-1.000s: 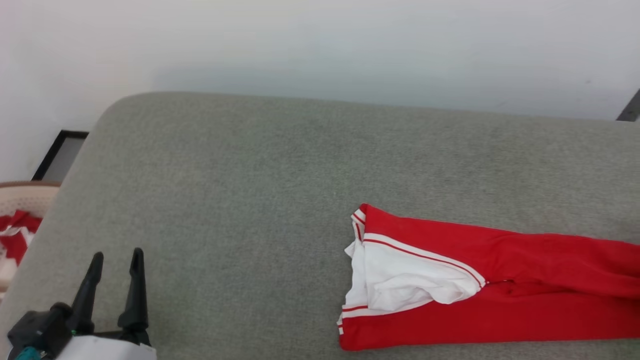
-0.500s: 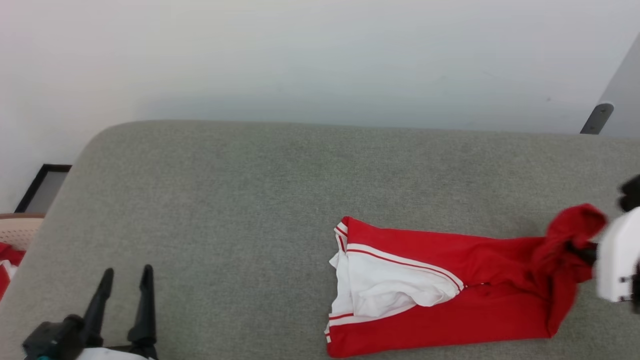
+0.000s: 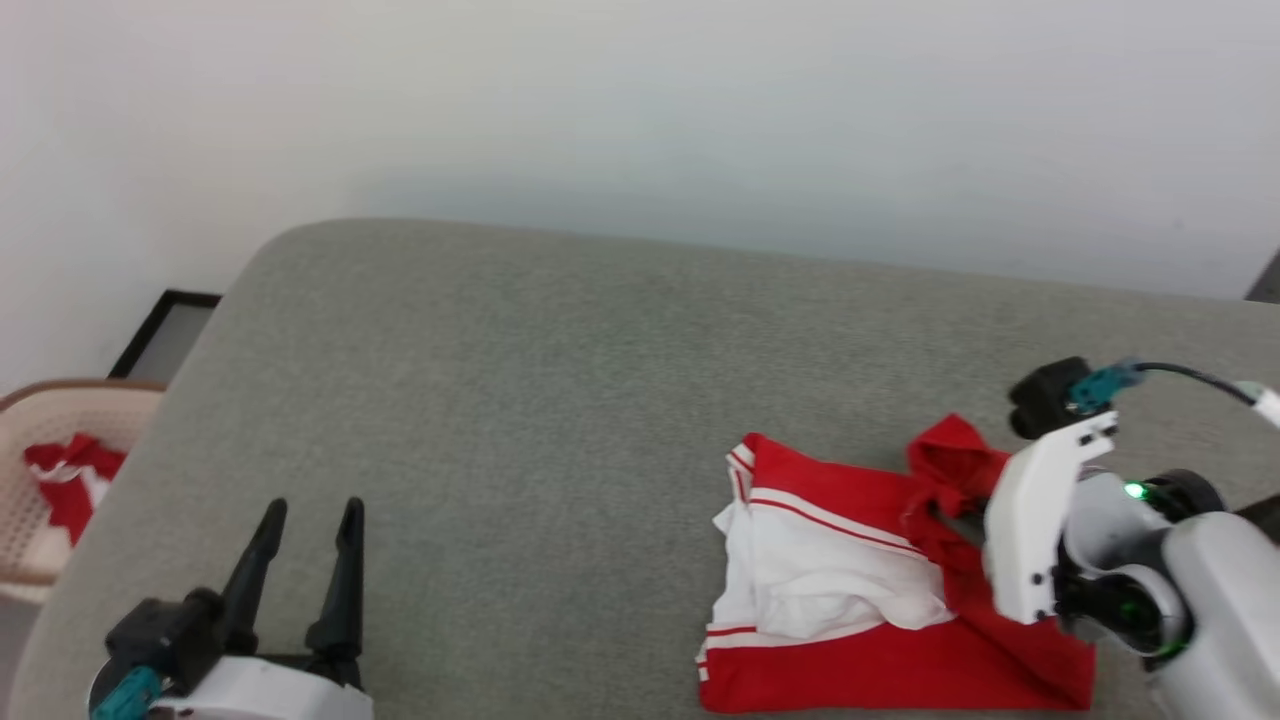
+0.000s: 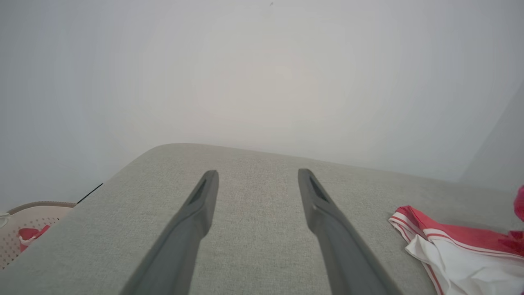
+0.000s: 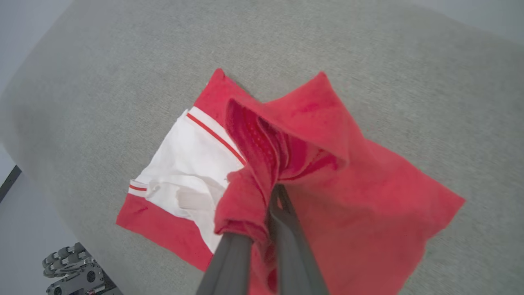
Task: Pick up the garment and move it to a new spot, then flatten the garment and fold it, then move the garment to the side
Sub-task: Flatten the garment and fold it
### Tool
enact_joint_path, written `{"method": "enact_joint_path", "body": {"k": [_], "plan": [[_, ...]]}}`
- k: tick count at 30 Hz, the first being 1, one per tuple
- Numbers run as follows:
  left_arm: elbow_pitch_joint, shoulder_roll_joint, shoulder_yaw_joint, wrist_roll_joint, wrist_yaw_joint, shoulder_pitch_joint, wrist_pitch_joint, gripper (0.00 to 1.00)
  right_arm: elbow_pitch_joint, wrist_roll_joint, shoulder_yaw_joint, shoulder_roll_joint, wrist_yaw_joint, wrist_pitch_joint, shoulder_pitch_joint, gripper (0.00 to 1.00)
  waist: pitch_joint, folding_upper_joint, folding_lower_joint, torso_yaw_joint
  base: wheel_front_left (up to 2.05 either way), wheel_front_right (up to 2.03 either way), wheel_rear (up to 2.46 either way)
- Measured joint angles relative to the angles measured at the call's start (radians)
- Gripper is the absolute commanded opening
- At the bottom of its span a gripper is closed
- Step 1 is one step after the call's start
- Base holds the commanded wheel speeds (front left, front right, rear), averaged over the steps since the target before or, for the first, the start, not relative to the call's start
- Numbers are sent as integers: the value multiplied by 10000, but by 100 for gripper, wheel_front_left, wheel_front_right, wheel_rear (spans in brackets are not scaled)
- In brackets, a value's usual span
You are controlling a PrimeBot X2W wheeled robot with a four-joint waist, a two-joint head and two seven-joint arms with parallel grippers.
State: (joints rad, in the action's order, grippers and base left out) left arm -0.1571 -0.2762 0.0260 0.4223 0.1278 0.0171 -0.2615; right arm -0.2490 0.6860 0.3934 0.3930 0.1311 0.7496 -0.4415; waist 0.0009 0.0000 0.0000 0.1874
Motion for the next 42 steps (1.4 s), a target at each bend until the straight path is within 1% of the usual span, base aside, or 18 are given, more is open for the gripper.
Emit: {"method": "enact_joint_path", "body": {"k": [5, 13, 23, 24, 25, 26, 27, 28, 29, 37, 42], "plan": [[-184, 40, 307, 65, 0, 347, 0, 100, -614, -184, 395, -614, 0, -217, -264, 0, 107, 0, 0, 397, 0, 0, 0], [-437, 102, 637, 167, 0, 750, 2, 100, -1699, -466, 1034, -1325, 0, -800, -842, 0, 371, 0, 0, 851, 0, 0, 0], [-527, 186, 715, 242, 0, 1049, 0, 100, -3051, -671, 1896, -1705, 0, -1350, -1370, 0, 664, 0, 0, 1100, 0, 0, 0], [-539, 188, 706, 242, 0, 1055, 0, 100, -3143, -648, 1946, -1739, -2, -1388, -1424, 20, 673, 0, 1, 1096, 0, 0, 0], [-554, 190, 694, 242, 0, 1056, 0, 100, -3218, -614, 1987, -1778, -2, -1432, -1467, 20, 677, 0, 0, 1083, 0, 0, 0], [-562, 190, 662, 242, 0, 1055, 0, 100, -3244, -577, 2059, -1799, 0, -1459, -1512, 38, 678, 0, 1, 1062, 0, 0, 0], [-568, 184, 623, 242, 0, 1054, 0, 100, -3254, -531, 2153, -1816, -2, -1490, -1582, 51, 676, 0, 0, 1029, 0, 0, 0], [-571, 182, 579, 244, 0, 1053, 0, 100, -3250, -458, 2220, -1824, 0, -1521, -1650, 84, 671, 0, 1, 995, 0, 0, 0], [-577, 180, 533, 244, 0, 1045, 0, 100, -3208, -389, 2286, -1839, 0, -1561, -1698, 100, 662, 0, 0, 952, 0, 0, 0], [-594, 105, 337, 224, 0, 988, 0, 100, -2370, 236, 2493, -1854, 0, -1918, -1868, 100, 560, 0, 0, 500, 0, 0, 0], [-596, 10, 230, 219, 0, 874, -2, 100, -1603, 391, 2349, -1555, 0, -2468, -1881, 100, 459, 0, 0, 122, 0, 0, 0]]}}
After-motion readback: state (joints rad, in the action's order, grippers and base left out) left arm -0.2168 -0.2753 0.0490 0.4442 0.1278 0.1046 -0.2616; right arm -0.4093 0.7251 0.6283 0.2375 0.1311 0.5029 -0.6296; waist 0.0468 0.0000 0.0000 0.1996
